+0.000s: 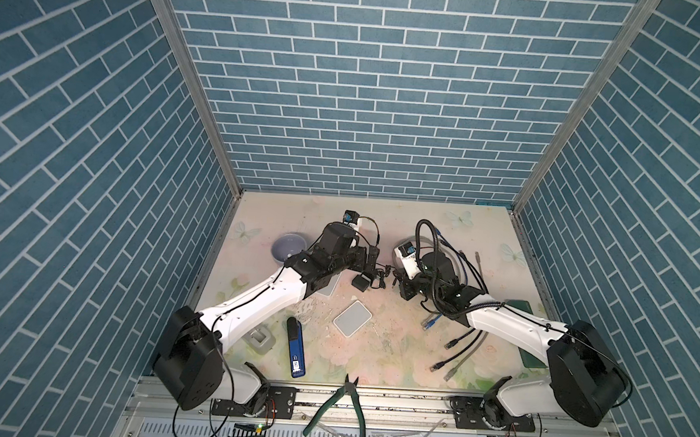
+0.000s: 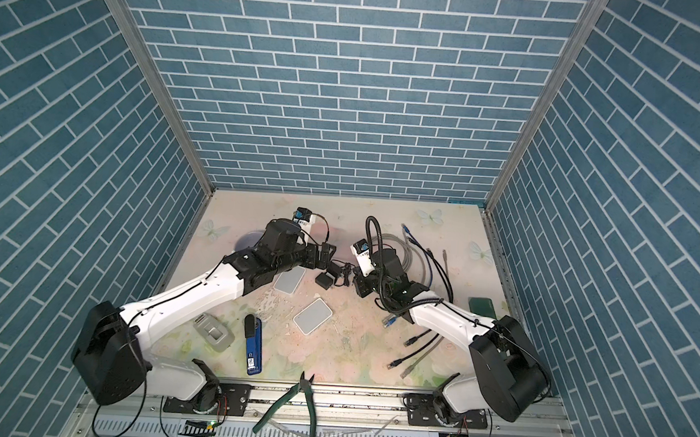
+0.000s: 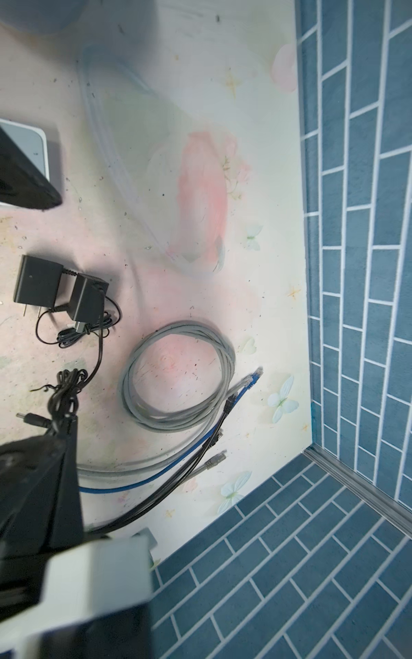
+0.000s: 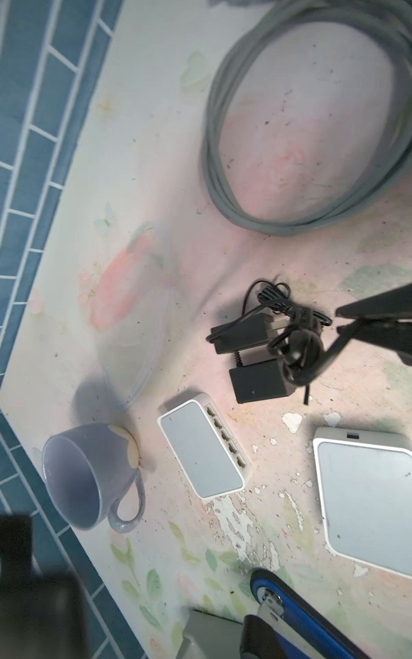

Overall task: Insert the plug into the switch port
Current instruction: 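Lower the left gripper onto the nearer white switch and close on it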

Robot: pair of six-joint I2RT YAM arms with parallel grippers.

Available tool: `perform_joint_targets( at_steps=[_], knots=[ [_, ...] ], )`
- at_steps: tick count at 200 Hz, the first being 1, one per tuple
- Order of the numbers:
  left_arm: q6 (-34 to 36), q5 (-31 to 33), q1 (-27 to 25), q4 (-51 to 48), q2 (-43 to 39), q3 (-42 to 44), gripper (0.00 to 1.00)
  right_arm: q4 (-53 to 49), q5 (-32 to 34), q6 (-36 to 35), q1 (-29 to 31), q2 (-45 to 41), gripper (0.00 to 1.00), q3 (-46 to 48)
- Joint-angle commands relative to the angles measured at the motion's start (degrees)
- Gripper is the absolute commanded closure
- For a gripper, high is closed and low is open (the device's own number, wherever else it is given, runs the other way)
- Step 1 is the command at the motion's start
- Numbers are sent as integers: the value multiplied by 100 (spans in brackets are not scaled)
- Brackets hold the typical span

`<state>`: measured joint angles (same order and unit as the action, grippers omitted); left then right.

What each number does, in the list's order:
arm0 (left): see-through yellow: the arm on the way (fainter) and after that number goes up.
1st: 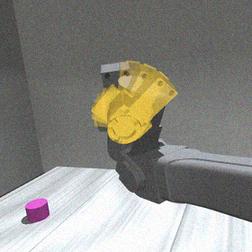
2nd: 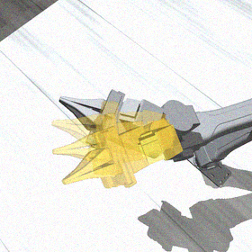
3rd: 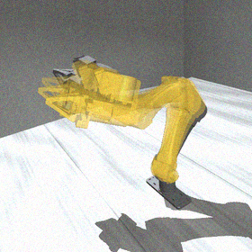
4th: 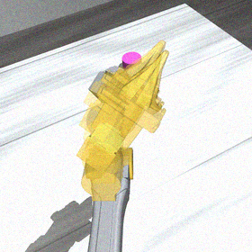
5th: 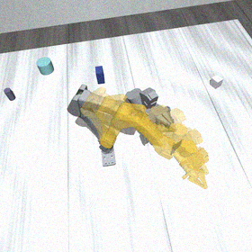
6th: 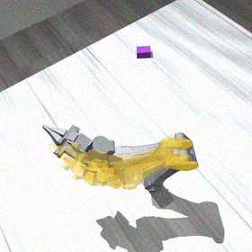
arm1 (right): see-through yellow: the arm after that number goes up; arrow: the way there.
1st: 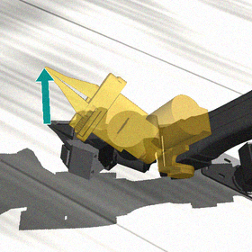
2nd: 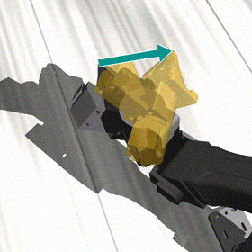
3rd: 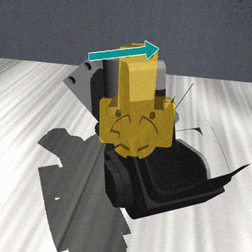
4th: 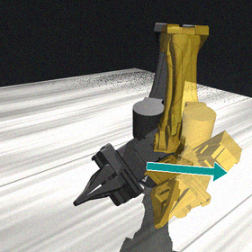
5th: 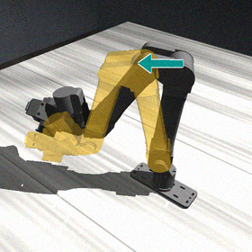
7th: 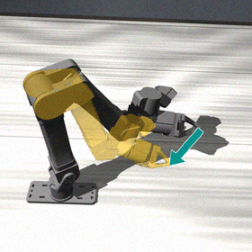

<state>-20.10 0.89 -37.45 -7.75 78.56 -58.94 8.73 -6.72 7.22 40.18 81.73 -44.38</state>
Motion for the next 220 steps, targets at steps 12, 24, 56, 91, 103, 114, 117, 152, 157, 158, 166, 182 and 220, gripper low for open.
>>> perform_joint_targets(
  at_steps=[12,24,56,91,103,114,117,152,157,158,166,182,220],
  knots=[
    [518,421,-208,-125,-470,566,0,-573,-216,994,-103,106,100,-433],
    [705,535,-446,-246,-633,771,0,-721,-167,1123,-132,97,100,-519],
    [665,620,-877,-1133,-643,888,0,-1077,6,1329,-186,62,100,-722],
    [298,853,-1282,-1801,-277,901,0,-1498,136,1423,-210,64,100,-966],
    [207,903,-1385,-2028,-86,846,1,-1531,134,1413,-211,54,100,-971],
    [132,895,-1443,-2209,92,788,1,-1548,257,1407,-229,43,100,-967],
    [115,885,-1448,-2241,149,781,1,-1550,254,1405,-230,39,100,-967],
    [8,579,-1475,-2478,589,704,1,-1584,278,1366,-274,9,100,-927],
    [6,551,-1476,-2500,619,699,1,-1582,285,1353,-287,3,100,-919],
    [6,548,-1476,-2502,622,699,1,-1584,281,1357,-285,2,100,-917],
    [0,542,-1473,-2542,688,686,1,-1578,292,1335,-300,0,100,-904],
    [-4,550,-1472,-2653,827,619,1,-1584,285,1317,-309,0,100,-884],
    [-4,476,-1475,-2706,1226,426,1,-1577,212,1312,-329,0,100,-870]
  ],
)
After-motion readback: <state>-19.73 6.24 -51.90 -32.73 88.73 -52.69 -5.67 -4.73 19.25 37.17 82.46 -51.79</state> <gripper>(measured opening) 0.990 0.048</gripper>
